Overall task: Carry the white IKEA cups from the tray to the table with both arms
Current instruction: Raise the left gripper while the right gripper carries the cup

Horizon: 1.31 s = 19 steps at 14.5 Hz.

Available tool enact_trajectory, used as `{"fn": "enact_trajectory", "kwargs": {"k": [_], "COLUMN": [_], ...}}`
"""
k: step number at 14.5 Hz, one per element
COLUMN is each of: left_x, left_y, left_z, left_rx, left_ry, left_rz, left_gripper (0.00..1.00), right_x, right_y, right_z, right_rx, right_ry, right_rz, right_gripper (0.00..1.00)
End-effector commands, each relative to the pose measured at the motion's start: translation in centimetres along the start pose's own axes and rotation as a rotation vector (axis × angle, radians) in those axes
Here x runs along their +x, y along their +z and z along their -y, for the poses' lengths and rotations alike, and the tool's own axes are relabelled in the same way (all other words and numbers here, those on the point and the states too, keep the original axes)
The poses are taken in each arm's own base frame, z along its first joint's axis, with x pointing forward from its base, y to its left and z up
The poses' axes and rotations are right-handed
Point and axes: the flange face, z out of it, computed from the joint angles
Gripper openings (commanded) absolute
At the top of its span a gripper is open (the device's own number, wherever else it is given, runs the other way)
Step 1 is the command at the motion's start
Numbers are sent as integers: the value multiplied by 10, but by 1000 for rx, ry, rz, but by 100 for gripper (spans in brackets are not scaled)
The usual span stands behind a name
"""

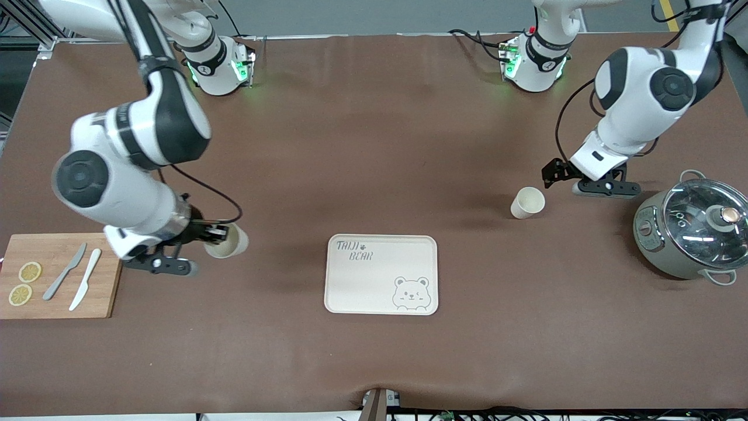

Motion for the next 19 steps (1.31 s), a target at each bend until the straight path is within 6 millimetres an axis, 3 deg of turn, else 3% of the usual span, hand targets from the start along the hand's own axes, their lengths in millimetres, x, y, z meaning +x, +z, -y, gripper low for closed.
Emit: {"fn": "enact_trajectory", "kwargs": {"k": [1,4,10,12,14,17,19], "left_x": [25,36,43,42,46,44,42], "left_y": [-63,-115,-183,-210,-230,-247,-250], "left_z": [-6,-7,-3,-2,-3,-5,-8], "left_rx": [-22,-25,25,22,27,20,18], "left_ry": [-1,8,33,25,27,29,35], "left_rz": [19,8,-10,-22,-7,-2,7], "left_gripper": [100,100,100,100,100,100,100], "right_x": [-2,6,12,11,7,0,-2], "right_y": [-3,9,60,80,102,138,148], "right_z": [-49,-103,-189,-203,-205,-204,-200], "right_rx": [37,70,89,97,79,44,29], "right_ry": [-105,-199,-376,-409,-428,-449,-452], "right_rz": [24,36,-19,-48,-90,-168,-203], "right_gripper": [0,0,0,0,0,0,0]}}
